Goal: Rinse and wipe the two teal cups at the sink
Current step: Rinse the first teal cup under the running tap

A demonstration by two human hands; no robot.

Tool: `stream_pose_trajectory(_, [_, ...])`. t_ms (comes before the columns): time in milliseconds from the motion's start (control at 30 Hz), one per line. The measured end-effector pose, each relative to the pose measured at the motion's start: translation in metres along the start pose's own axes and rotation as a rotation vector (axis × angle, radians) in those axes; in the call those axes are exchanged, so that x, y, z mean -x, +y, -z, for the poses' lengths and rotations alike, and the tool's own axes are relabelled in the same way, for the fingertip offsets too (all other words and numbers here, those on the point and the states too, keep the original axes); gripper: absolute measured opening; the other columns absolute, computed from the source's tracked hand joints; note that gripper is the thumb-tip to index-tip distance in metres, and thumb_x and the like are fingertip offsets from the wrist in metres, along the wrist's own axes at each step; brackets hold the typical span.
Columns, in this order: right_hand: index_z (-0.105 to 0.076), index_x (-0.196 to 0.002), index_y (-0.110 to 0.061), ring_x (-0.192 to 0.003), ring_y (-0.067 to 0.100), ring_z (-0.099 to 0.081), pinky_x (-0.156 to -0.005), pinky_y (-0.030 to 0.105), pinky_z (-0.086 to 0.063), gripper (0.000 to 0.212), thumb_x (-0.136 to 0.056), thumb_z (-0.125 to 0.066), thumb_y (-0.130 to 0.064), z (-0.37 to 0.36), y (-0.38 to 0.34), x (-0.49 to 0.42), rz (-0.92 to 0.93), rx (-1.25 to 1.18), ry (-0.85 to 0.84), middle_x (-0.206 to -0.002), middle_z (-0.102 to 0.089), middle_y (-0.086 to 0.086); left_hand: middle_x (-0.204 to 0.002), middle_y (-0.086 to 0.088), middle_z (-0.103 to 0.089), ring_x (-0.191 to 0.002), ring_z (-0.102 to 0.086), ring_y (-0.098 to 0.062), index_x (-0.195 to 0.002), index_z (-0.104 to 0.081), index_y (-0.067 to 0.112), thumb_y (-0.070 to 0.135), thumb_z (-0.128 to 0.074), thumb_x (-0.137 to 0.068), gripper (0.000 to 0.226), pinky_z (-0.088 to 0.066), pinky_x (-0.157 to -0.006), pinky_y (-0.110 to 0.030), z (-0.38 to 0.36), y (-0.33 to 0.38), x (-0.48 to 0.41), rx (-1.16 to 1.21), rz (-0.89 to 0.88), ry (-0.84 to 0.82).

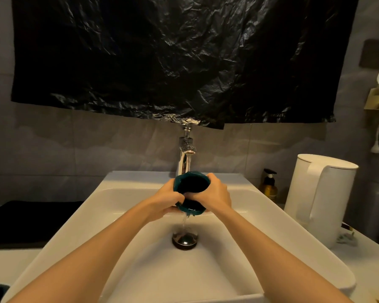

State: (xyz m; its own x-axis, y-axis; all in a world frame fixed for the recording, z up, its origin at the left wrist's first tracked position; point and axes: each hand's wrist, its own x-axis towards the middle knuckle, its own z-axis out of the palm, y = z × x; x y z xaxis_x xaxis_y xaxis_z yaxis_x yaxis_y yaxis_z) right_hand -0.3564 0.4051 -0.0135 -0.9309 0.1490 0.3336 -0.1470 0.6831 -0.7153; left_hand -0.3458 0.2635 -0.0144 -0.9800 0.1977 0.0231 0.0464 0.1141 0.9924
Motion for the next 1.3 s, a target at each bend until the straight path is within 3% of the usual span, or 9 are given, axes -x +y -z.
stream_pose_trajectory(167, [-0.058,-0.108,-0.031,-0.096,0.023,-0.062,-0.079,0.041,-0.058,0.02,-0.089,-0.063,-0.035,-0.002,0.008,-0.006,-0.116,-0.307,-0.109,-0.109,-0.067,0.0,-0.124,-0.012,-0.051,-0.113,-0.054,-0.03,-0.133,-0.038,0.015,-0.013,-0.045,-0.083,0.058,-0.055,-0.085,-0.046,-0.003,-0.002,0.002,-0.036,0.043,0.011])
stream_pose_trajectory(267, [-0.055,-0.119,-0.026,-0.098,0.021,-0.06,-0.066,0.033,-0.058,0.039,-0.084,-0.071,-0.021,-0.004,0.007,-0.004,-0.045,-0.344,-0.22,-0.113,-0.064,0.0,-0.125,-0.012,-0.051,-0.111,-0.055,-0.03,-0.135,-0.037,0.016,-0.013,-0.045,-0.083,0.06,-0.057,-0.081,-0.047,0.001,-0.003,0.001,-0.031,0.06,0.059])
stream_pose_trajectory(367, [-0.057,-0.115,-0.032,-0.095,0.016,-0.06,-0.067,0.027,-0.054,0.055,-0.066,-0.082,-0.037,-0.014,0.004,-0.002,0.002,-0.211,-0.107,-0.105,-0.065,-0.007,-0.126,-0.009,-0.048,-0.111,-0.054,-0.029,-0.137,-0.035,0.027,-0.013,-0.043,-0.082,0.069,-0.057,-0.078,-0.048,0.005,-0.001,0.003,0.009,0.034,0.063])
stream_pose_trajectory(533, [-0.058,-0.121,-0.027,-0.099,0.025,-0.06,-0.087,0.043,-0.054,0.026,-0.096,-0.053,-0.029,-0.017,0.008,-0.008,-0.148,-0.26,-0.053,-0.115,-0.065,0.004,-0.13,-0.007,-0.042,-0.116,-0.049,-0.032,-0.136,-0.032,0.038,-0.003,-0.044,-0.089,0.064,-0.058,-0.077,-0.048,-0.002,0.002,0.007,-0.09,0.024,0.012])
stream_pose_trajectory(700, [-0.049,-0.13,-0.025,-0.11,0.027,-0.057,-0.076,0.041,-0.059,0.067,-0.076,-0.065,0.013,-0.018,0.014,-0.014,-0.135,-0.506,-0.463,-0.122,-0.059,0.006,-0.123,-0.003,-0.047,-0.112,-0.05,-0.027,-0.13,-0.043,0.034,0.002,-0.035,-0.093,0.05,-0.057,-0.08,-0.048,0.0,0.003,0.006,-0.085,-0.014,0.19])
stream_pose_trajectory(900, [-0.047,-0.125,-0.031,-0.1,0.023,-0.061,-0.039,0.018,-0.049,0.071,-0.067,-0.083,-0.015,-0.032,0.009,-0.006,-0.118,-0.437,-0.225,-0.116,-0.059,-0.001,-0.12,0.0,-0.05,-0.11,-0.052,-0.024,-0.129,-0.045,0.033,0.001,-0.029,-0.094,0.05,-0.058,-0.074,-0.042,-0.002,0.006,0.011,-0.095,-0.083,0.229])
stream_pose_trajectory(1033, [-0.048,-0.126,-0.031,-0.111,0.029,-0.058,-0.064,0.039,-0.061,0.063,-0.076,-0.068,0.003,-0.027,0.01,-0.007,-0.107,-0.431,-0.349,-0.119,-0.059,0.002,-0.115,0.002,-0.048,-0.106,-0.048,-0.02,-0.129,-0.046,0.03,-0.003,-0.03,-0.092,0.052,-0.054,-0.082,-0.041,-0.001,0.007,0.01,-0.126,-0.127,0.227])
stream_pose_trajectory(1200, [-0.043,-0.132,-0.025,-0.112,0.036,-0.058,-0.07,0.047,-0.059,0.063,-0.082,-0.039,0.014,-0.012,0.002,-0.005,-0.131,-0.607,-0.614,-0.13,-0.051,0.011,-0.123,-0.003,-0.051,-0.11,-0.049,-0.021,-0.123,-0.049,0.03,-0.01,-0.03,-0.087,0.057,-0.054,-0.079,-0.038,0.01,0.003,0.009,-0.122,-0.133,0.24])
stream_pose_trajectory(1300, [-0.04,-0.124,-0.018,-0.106,0.028,-0.057,-0.068,0.044,-0.06,0.042,-0.09,-0.044,0.007,-0.011,-0.006,-0.002,-0.149,-0.574,-0.497,-0.124,-0.049,0.008,-0.129,-0.008,-0.049,-0.113,-0.048,-0.025,-0.127,-0.048,0.024,-0.017,-0.029,-0.082,0.064,-0.054,-0.081,-0.039,0.015,0.004,0.003,-0.068,-0.124,0.276])
